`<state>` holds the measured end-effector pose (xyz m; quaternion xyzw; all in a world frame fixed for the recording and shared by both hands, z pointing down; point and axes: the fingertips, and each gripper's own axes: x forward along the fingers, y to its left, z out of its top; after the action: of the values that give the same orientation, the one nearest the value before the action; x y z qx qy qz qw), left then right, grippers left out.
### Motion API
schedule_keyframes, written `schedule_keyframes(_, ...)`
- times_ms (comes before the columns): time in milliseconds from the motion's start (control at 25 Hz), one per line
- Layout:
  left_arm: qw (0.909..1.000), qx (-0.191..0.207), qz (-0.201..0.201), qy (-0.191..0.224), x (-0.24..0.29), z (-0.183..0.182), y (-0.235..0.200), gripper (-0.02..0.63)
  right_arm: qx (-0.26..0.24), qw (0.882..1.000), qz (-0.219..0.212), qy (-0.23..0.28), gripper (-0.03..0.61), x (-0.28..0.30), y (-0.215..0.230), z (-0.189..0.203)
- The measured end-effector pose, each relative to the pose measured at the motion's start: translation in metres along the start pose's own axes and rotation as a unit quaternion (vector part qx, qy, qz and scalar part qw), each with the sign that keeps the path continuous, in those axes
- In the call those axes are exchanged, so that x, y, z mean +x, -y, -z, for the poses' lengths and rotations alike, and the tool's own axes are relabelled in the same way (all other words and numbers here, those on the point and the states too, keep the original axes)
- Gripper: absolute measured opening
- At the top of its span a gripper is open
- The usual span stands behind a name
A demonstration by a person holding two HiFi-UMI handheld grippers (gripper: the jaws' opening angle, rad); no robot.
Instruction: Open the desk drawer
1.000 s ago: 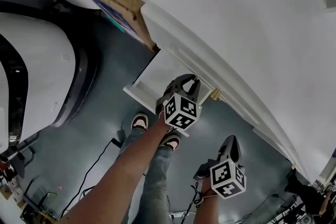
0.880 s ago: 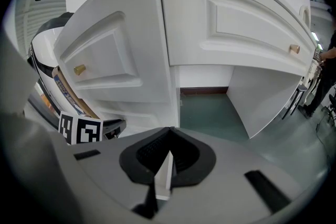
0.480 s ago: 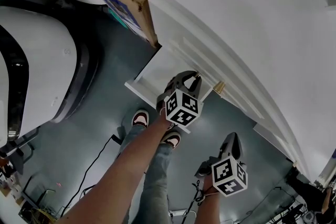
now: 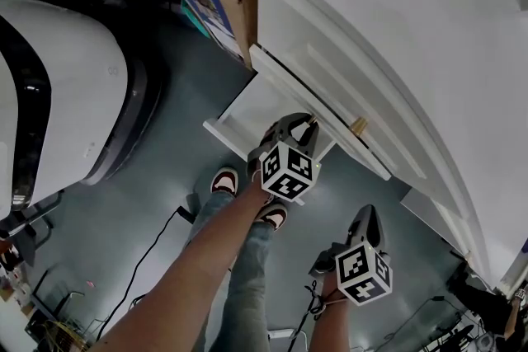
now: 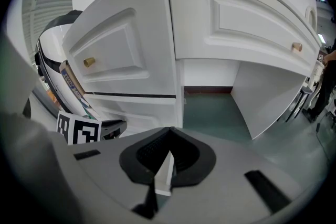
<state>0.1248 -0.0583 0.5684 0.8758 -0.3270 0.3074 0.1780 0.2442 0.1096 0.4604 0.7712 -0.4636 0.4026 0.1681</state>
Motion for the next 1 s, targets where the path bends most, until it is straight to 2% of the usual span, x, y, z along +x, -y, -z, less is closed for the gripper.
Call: schedule_keyframes(1000,0.9998,-0.003,-0.007,-0.016,-0.044,0.043,0.008,0.087,-0.009,1.000,-0.005,0.005,0.008,-0.027,0.004,0.023)
